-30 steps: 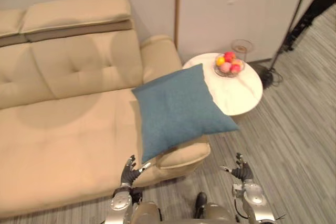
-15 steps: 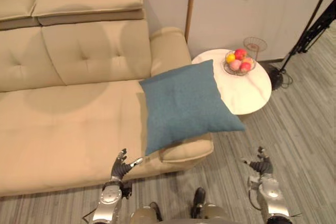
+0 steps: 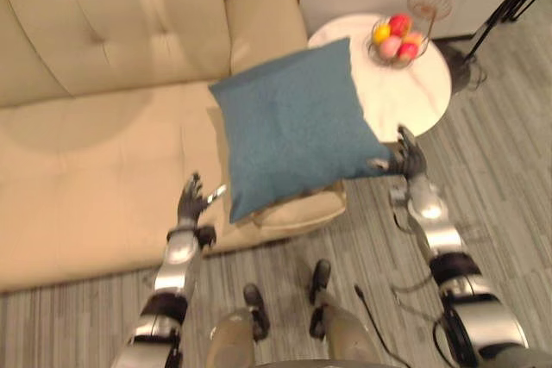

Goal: Pick up cushions and gather them together orderly.

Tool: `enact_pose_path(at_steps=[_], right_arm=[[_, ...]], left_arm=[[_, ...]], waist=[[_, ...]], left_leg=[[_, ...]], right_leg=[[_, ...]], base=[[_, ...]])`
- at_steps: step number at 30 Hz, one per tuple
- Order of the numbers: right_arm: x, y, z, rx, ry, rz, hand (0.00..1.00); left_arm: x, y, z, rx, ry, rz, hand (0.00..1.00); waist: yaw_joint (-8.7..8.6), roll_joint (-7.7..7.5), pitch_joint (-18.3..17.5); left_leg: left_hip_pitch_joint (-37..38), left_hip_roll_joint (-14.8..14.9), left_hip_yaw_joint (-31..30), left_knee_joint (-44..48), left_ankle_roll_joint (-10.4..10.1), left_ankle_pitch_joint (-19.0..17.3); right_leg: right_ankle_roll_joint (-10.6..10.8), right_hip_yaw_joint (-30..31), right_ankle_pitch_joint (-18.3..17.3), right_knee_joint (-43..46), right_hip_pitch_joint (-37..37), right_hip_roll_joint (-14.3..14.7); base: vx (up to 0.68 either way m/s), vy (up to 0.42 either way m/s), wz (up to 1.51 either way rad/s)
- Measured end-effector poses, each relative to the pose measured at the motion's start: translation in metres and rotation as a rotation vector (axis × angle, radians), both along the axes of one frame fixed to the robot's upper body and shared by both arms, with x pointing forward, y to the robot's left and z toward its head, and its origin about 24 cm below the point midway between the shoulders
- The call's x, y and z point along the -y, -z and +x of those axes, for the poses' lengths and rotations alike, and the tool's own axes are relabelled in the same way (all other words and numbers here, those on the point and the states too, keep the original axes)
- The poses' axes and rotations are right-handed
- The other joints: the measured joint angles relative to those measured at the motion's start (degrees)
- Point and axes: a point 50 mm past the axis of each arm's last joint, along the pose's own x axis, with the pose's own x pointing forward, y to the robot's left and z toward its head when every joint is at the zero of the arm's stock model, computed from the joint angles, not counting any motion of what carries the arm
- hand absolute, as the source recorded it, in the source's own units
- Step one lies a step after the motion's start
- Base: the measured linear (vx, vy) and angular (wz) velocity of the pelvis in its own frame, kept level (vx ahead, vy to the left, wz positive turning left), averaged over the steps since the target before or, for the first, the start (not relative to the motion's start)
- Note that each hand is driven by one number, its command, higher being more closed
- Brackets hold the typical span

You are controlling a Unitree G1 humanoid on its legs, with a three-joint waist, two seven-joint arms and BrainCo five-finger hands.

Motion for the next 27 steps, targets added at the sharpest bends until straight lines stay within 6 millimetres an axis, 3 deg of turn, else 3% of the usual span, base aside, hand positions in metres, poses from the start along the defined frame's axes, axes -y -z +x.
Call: enact_pose_path(at_steps=[2,4,5,6,7,11,16,21,23,27], right_arm=[[-0.012,-0.023,0.014,0.048,-0.035,-0.012,0.00],[-0.029,-0.062,0.034,0.119,-0.060,-0.019,0.00],[-0.032,-0.069,0.037,0.132,-0.058,-0.018,0.00],[-0.039,-0.085,0.042,0.156,-0.055,-0.016,1.00],[-0.046,-0.099,0.047,0.175,-0.061,-0.019,1.00],[-0.052,-0.118,0.052,0.208,-0.055,-0.014,1.00],[-0.065,-0.127,0.050,0.244,-0.104,-0.054,1.00],[-0.075,-0.136,0.041,0.318,-0.161,-0.046,1.00],[-0.075,-0.133,0.036,0.333,-0.179,-0.041,1.00],[-0.074,-0.091,0.012,0.294,-0.226,0.026,1.00]], left_arm=[[0.003,-0.023,0.020,0.061,-0.003,-0.003,0.00],[0.017,-0.061,0.050,0.143,0.011,-0.022,0.00],[0.020,-0.068,0.055,0.156,0.016,-0.029,1.00],[0.029,-0.084,0.065,0.183,0.039,-0.029,1.00],[0.037,-0.096,0.073,0.201,0.058,-0.035,1.00],[0.062,-0.115,0.086,0.216,0.088,-0.123,1.00],[0.048,-0.127,0.087,0.263,0.055,-0.172,1.00],[0.047,-0.156,0.085,0.390,0.075,-0.177,1.00],[0.047,-0.164,0.083,0.426,0.077,-0.177,1.00],[0.049,-0.155,0.057,0.503,0.105,-0.197,1.00]], waist=[[-0.03,-0.20,1.47],[0.45,-0.28,4.95],[0.45,-0.31,5.86],[0.36,-0.28,7.52],[-0.41,-0.24,8.32],[-0.96,-0.39,8.61],[-2.07,-0.40,9.23],[-2.19,-0.42,10.84],[-2.19,-0.36,11.18],[-2.18,-0.30,11.38]], left_leg=[[-2.50,0.09,-0.63,1.36,0.01,0.00],[-5.73,0.40,-1.19,3.58,0.30,0.11],[-6.23,0.43,-1.40,4.04,0.38,0.16],[-7.44,0.37,-1.87,4.85,0.80,0.20],[-9.33,0.33,-2.49,5.58,1.25,0.45],[-13.58,0.45,-3.17,7.36,2.10,0.45],[-15.10,1.50,-3.66,8.08,1.99,0.54],[-14.98,2.34,-3.66,8.32,1.18,1.27],[-14.25,2.33,-3.66,8.20,1.03,1.44],[-8.11,2.09,-3.82,5.46,0.98,1.41]], right_leg=[[-0.02,0.14,0.55,0.03,-1.67,-0.01],[-0.52,0.44,2.30,-0.02,-3.80,0.00],[-0.74,0.51,2.54,-0.04,-4.01,0.01],[-0.63,0.57,3.14,-0.06,-4.76,-0.08],[-0.76,0.69,4.21,-0.42,-5.89,-0.18],[-0.70,1.42,5.62,-1.88,-8.15,-0.23],[-0.68,1.62,5.62,-1.91,-9.28,0.71],[-0.70,2.35,5.63,-2.23,-9.41,1.59],[-0.77,2.40,5.68,-2.87,-8.43,1.77],[-0.72,3.21,5.64,-4.24,-3.00,2.00]], base=[[-0.09,0.026,0.15],[-0.15,0.051,0.11],[-0.16,0.065,0.07],[-0.11,0.038,0.13],[-0.13,0.049,0.15],[-0.11,0.045,0.09],[-0.04,-0.028,-0.01],[0.01,-0.038,-0.08],[0.05,-0.018,-0.04],[0.10,0.018,-0.03]])
